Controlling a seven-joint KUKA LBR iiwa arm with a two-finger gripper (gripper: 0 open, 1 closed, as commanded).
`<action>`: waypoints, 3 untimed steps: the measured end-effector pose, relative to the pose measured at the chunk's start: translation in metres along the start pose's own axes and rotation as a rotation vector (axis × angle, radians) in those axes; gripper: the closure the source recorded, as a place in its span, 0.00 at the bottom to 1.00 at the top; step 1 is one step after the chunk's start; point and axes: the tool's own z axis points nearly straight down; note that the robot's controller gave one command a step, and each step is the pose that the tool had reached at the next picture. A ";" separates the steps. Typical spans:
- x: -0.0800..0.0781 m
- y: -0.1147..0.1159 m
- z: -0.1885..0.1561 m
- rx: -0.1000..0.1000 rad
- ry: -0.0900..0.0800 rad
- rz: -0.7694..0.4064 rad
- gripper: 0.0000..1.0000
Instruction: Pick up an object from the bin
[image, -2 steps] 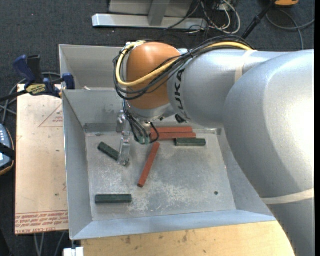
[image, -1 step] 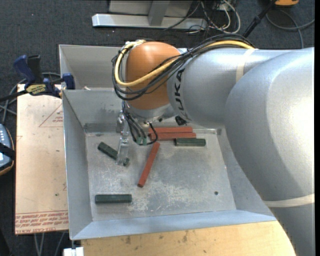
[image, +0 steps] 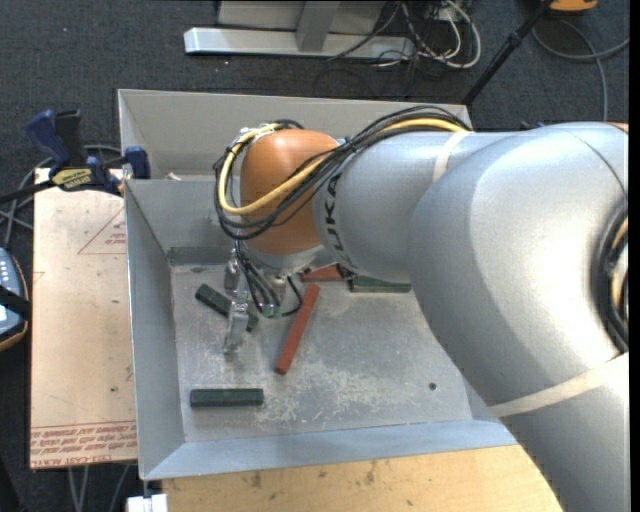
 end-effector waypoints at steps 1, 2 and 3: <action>-0.001 0.003 0.014 -0.002 -0.005 0.067 1.00; 0.000 0.003 0.013 -0.002 -0.005 0.076 1.00; 0.000 0.003 0.010 -0.001 -0.003 0.079 1.00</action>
Offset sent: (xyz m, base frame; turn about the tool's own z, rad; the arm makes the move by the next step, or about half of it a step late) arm 0.0000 0.0000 0.0000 0.0000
